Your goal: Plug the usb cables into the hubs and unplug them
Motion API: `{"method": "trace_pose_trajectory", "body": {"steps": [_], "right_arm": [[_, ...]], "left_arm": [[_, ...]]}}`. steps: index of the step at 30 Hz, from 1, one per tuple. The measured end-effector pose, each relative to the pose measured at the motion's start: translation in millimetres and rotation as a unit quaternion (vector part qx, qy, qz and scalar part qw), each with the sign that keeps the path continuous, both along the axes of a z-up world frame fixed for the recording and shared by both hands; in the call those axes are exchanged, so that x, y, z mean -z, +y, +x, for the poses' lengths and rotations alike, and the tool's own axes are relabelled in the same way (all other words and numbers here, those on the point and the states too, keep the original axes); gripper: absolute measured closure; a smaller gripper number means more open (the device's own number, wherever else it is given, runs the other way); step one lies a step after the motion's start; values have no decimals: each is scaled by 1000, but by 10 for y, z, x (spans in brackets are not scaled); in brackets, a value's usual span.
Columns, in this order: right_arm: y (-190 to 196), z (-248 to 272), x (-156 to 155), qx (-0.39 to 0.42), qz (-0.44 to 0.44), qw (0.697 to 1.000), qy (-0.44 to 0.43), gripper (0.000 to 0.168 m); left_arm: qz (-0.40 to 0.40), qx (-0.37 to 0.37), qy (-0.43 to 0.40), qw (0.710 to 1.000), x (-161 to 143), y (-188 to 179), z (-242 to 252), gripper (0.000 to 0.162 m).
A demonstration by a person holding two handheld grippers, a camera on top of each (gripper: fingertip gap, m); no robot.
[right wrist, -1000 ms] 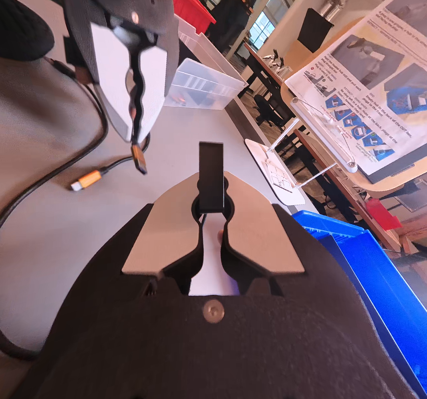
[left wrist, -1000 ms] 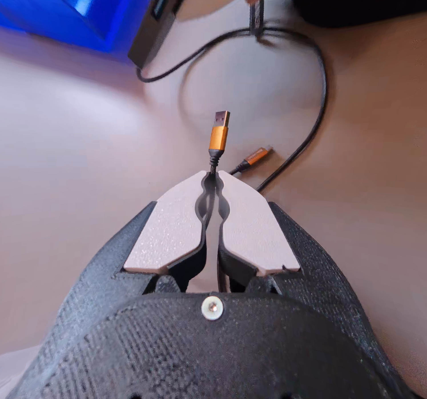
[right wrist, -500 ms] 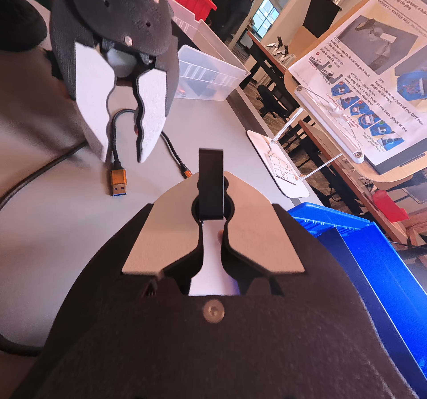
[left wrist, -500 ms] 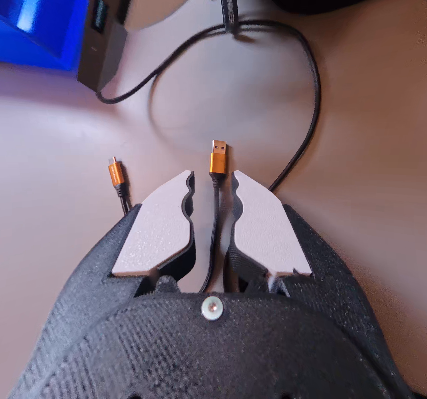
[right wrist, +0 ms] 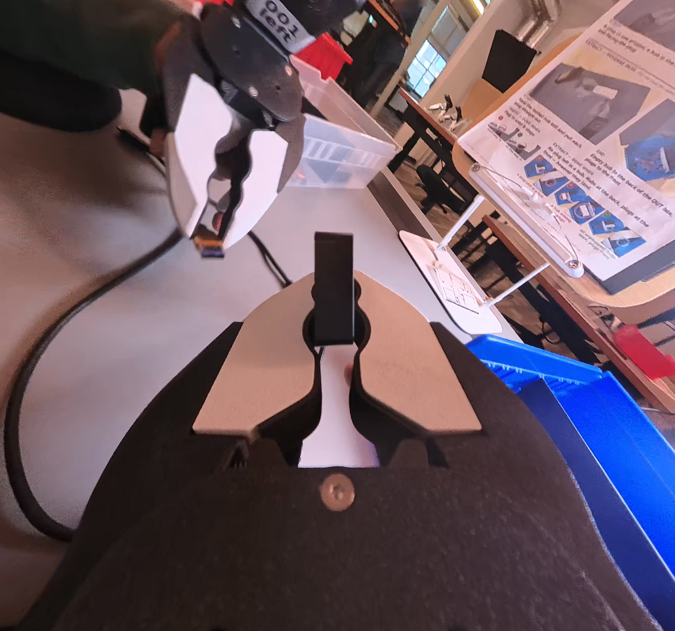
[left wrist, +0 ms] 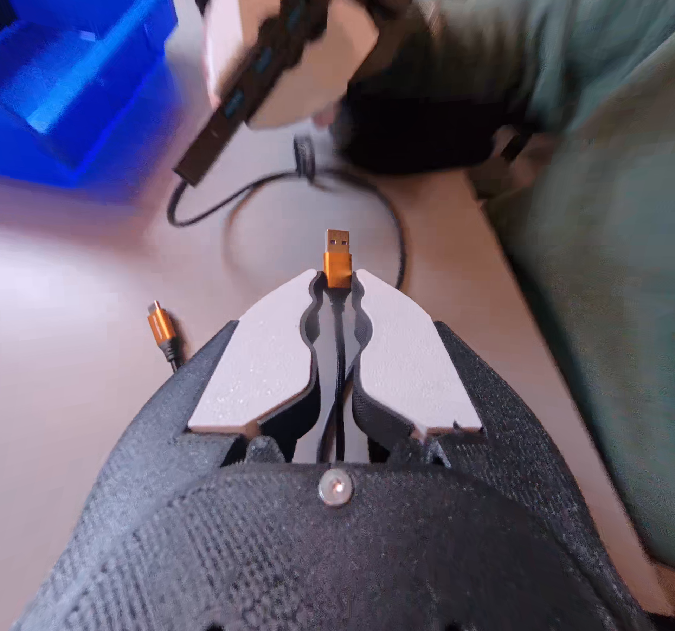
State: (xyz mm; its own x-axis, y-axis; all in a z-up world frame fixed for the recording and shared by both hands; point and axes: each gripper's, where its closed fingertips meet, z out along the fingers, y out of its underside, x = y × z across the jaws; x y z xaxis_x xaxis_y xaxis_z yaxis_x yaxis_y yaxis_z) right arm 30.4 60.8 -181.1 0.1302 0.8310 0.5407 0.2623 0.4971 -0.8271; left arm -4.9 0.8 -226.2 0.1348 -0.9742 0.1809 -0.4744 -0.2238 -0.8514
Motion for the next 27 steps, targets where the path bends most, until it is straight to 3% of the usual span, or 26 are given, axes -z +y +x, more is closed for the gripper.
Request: {"method": "trace_pose_trajectory", "body": {"steps": [3,6,11,18,23,27], "right_arm": [[-76,-1,-71,-25,-11,999,22,156],[-137,-4,-98,-43,-13,999,31,156],[-207,-18,-105,-60,-8,998,32,156],[-222,-76,-11,-61,-5,998,13,156],[-227,-111,46,-55,5,998,-2,156],[-175,-124,89,-37,9,999,-12,157]], "left_arm": [[-43,9,-94,995,-291,-40,-18,147],[-67,16,-135,989,-399,-67,-25,147],[-80,3,-139,987,-408,-45,-6,147],[-161,-66,-138,975,-352,56,54,147],[-140,-77,-130,979,-339,81,43,147],[-38,-112,-68,991,-224,208,-39,147]]}}
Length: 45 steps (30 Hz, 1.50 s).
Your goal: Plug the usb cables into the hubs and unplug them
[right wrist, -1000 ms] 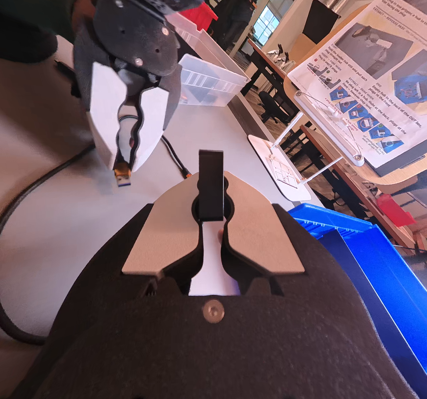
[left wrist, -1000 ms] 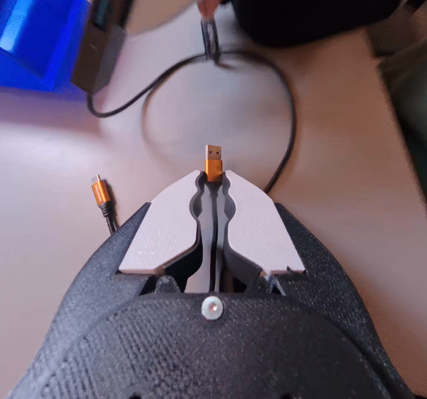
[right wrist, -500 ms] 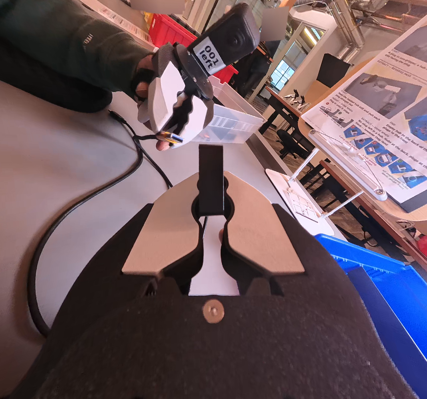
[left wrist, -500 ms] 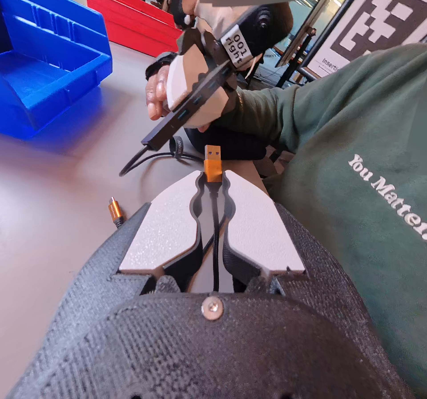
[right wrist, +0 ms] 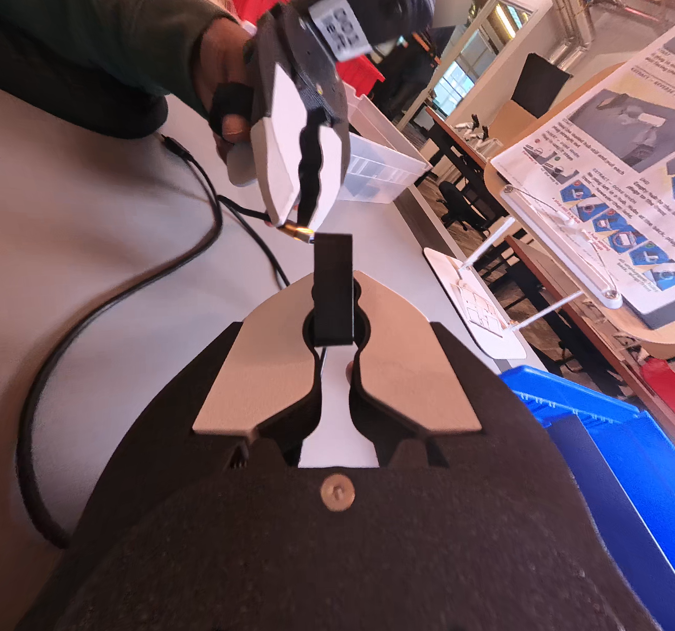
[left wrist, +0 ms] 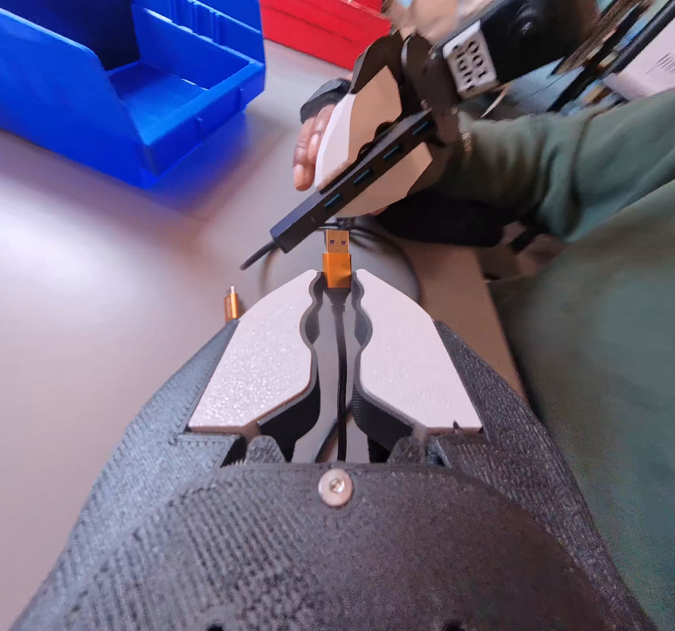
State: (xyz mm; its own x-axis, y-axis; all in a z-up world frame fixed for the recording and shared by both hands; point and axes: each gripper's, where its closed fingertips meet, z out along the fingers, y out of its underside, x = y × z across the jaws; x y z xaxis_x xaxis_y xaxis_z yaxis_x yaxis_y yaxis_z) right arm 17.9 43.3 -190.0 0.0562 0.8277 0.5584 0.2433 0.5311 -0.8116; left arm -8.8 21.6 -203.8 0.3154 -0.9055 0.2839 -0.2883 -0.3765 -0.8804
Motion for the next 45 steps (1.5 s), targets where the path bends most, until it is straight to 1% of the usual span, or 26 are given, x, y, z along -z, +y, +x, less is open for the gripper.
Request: {"method": "trace_pose_trajectory", "body": {"steps": [2,3,5,6,7,8,9,10,11,13,14,15,16,17,19,21,23,25,26,29,32,34,35,38,41,45], "right_arm": [[85,10,26,25,8,1000,-8,156],[120,20,26,35,14,999,-9,156],[217,49,2,65,23,998,-6,156],[261,67,-15,79,27,997,-3,156],[308,87,-37,93,28,995,2,156],[349,107,-53,104,28,994,5,156],[377,123,-62,111,26,993,8,156],[397,136,-68,114,22,993,10,156],[411,145,-76,117,18,993,13,156],[423,155,-82,118,14,993,16,156],[424,156,-78,119,13,993,15,156],[421,158,-80,119,15,993,14,156],[415,161,-85,119,18,993,14,157],[412,166,-94,120,18,992,15,156],[413,176,-114,121,17,992,18,157],[424,178,-123,121,9,992,22,156],[434,169,-116,119,-3,993,25,156],[434,149,-104,114,-12,993,26,156],[432,140,-97,113,-13,993,25,156],[418,141,-96,112,-12,993,24,157],[406,169,-127,112,-11,993,29,157],[408,184,-155,111,-14,993,35,157],[409,187,-162,109,-17,993,37,157],[405,195,-164,104,-21,994,38,156],[385,199,-183,100,-20,994,40,157],[360,208,-218,96,-18,994,45,157]], "left_arm": [[74,-33,64,995,44,116,-91,147],[121,-60,104,985,46,211,-169,147],[236,-127,183,946,-39,422,-364,147],[290,-155,215,920,-126,491,-445,147],[348,-192,247,884,-247,564,-541,147],[408,-221,285,838,-373,614,-629,148],[466,-242,329,785,-482,645,-703,148],[500,-239,366,747,-494,648,-713,148],[489,-213,392,750,-346,633,-661,148],[380,-137,424,810,204,529,-543,147],[347,-112,406,838,363,464,-455,147],[311,-85,385,865,477,383,-374,141],[266,-72,363,890,533,316,-317,131],[232,-67,329,913,507,274,-263,124],[184,-81,257,945,329,278,-245,124],[160,-134,248,946,220,469,-476,124],[128,-192,268,936,237,719,-761,123],[101,-227,292,924,293,942,-926,124],[90,-234,321,913,357,1026,-993,122],[41,-208,405,889,593,1113,-1075,122],[36,-197,489,849,721,1185,-1199,126],[17,-193,514,835,793,1193,-1245,132],[7,-198,510,837,802,1213,-1254,138],[-33,-197,491,848,817,1173,-1271,140],[-77,-195,438,874,844,1110,-1229,155],[-75,-203,399,891,842,1101,-1224,155]]}}
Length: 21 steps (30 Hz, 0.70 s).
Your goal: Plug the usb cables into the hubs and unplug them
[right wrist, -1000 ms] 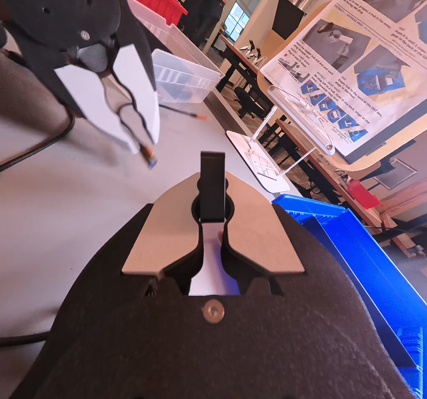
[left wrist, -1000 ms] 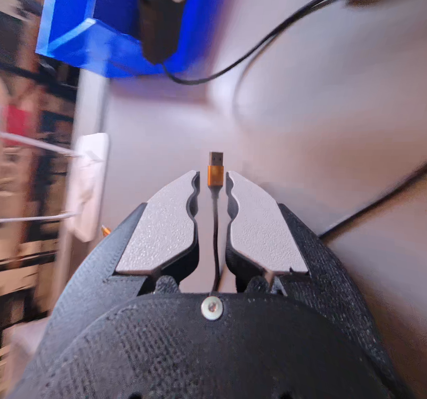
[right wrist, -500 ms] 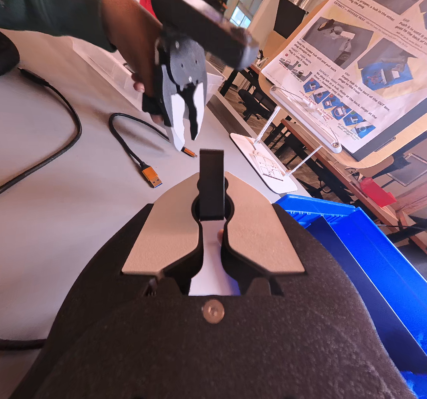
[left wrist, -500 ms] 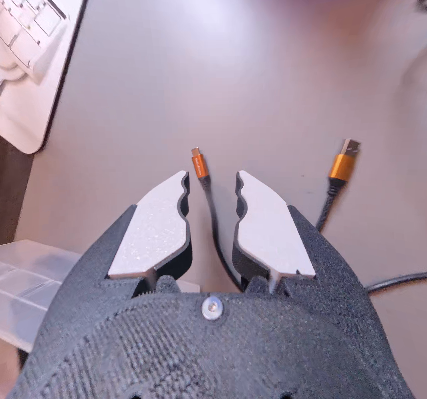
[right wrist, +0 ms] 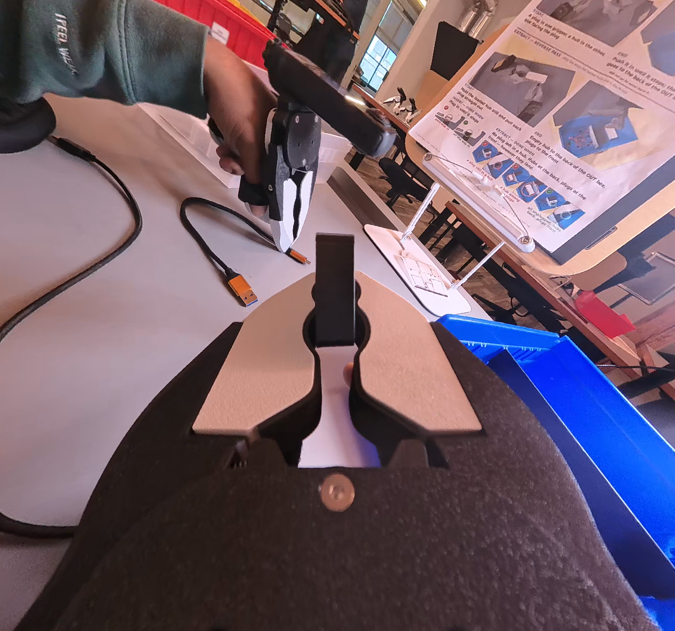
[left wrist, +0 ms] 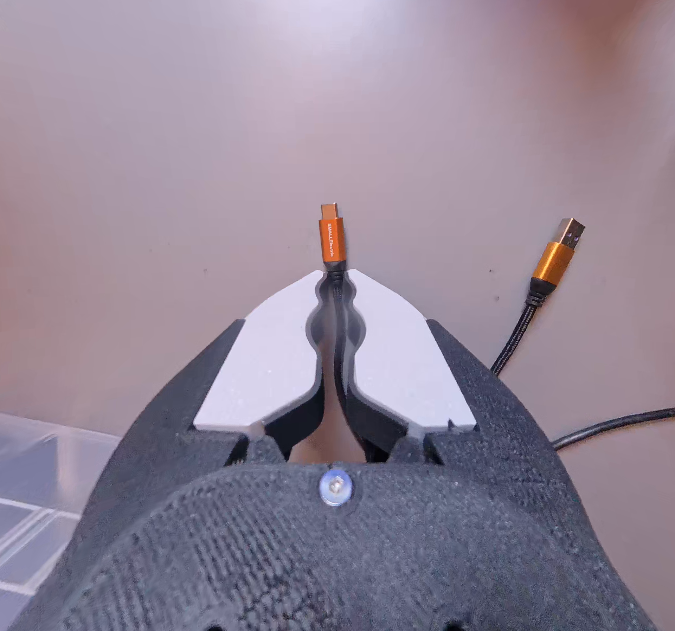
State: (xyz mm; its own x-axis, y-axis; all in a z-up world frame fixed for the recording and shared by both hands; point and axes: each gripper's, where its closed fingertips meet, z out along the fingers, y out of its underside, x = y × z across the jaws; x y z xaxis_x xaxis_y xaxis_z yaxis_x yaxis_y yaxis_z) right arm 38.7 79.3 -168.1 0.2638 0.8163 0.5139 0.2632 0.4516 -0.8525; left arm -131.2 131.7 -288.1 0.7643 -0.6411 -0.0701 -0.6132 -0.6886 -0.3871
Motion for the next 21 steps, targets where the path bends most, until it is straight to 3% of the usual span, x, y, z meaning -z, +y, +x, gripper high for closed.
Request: {"method": "trace_pose_trajectory", "body": {"steps": [5,9,11,13,15,17,18,21], "right_arm": [[9,12,-14,3,1,1000,4,156],[38,22,-8,10,0,1000,5,156],[49,18,6,11,-3,1000,4,156],[59,12,28,13,-4,1000,0,156],[63,7,44,14,-4,1000,-2,156],[61,3,49,15,-5,1000,-2,156],[59,-1,51,14,-4,1000,-3,156],[56,-17,67,14,-4,1000,-5,156]], "left_arm": [[59,38,-8,998,-157,-8,98,155],[229,33,-6,973,-1038,113,100,155],[309,42,-7,950,-1528,23,139,155],[350,69,-10,934,-1831,-183,242,155],[324,131,-8,937,-1820,-494,398,155],[168,244,-37,955,-1473,-1086,568,150],[123,297,-58,945,-1406,-1345,626,143],[128,342,-148,919,-1618,-1592,698,140]]}}
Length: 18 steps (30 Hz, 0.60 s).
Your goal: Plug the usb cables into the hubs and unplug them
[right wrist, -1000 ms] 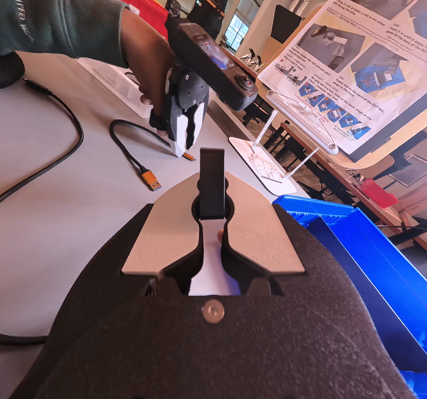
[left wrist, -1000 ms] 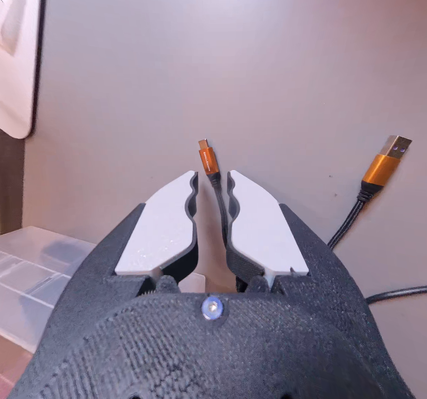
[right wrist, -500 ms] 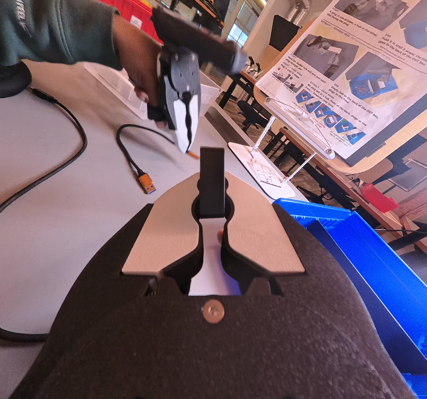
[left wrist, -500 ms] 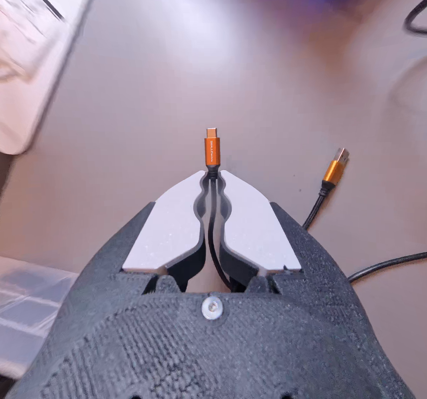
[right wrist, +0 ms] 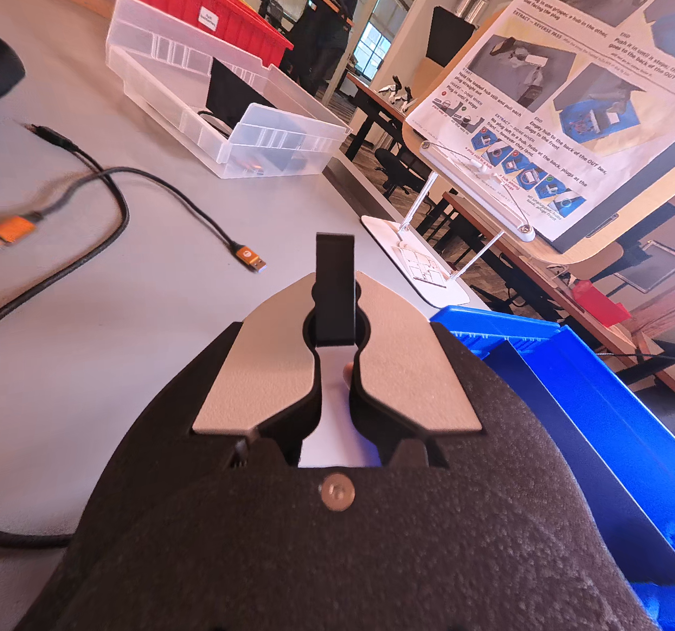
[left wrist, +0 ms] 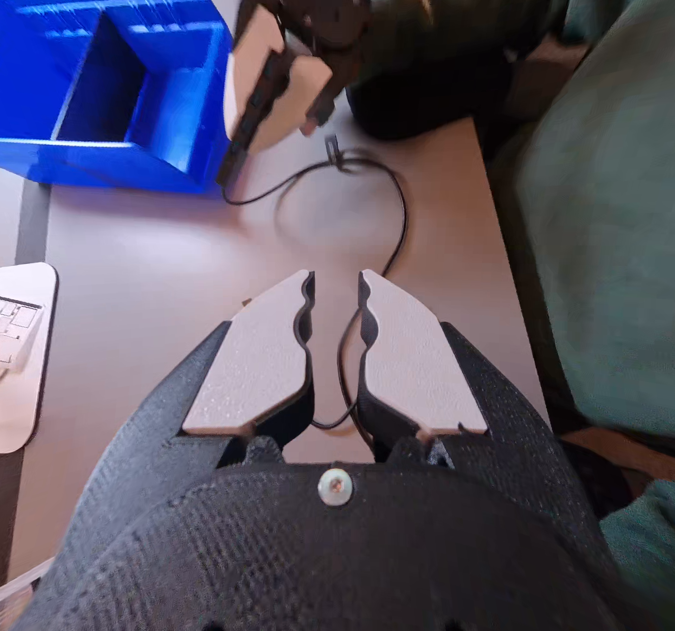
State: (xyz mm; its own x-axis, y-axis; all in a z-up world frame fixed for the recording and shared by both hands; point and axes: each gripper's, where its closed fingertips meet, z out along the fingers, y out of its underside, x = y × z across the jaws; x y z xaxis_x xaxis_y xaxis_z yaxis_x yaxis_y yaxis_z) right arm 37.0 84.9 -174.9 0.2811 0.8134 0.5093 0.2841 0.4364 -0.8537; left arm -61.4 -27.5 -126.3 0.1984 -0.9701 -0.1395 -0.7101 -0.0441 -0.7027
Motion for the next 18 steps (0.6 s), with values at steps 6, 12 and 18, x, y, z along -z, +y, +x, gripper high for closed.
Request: {"method": "trace_pose_trajectory", "body": {"steps": [6,12,18], "right_arm": [[-21,-49,-7,-5,-22,999,22,156],[-14,-21,-8,0,-17,999,28,157],[50,-45,55,0,-60,998,37,157]], "left_arm": [[-12,-127,26,992,414,676,-244,140],[-124,-89,125,980,1415,839,-77,125],[-74,-106,141,981,1584,949,-165,134]]}}
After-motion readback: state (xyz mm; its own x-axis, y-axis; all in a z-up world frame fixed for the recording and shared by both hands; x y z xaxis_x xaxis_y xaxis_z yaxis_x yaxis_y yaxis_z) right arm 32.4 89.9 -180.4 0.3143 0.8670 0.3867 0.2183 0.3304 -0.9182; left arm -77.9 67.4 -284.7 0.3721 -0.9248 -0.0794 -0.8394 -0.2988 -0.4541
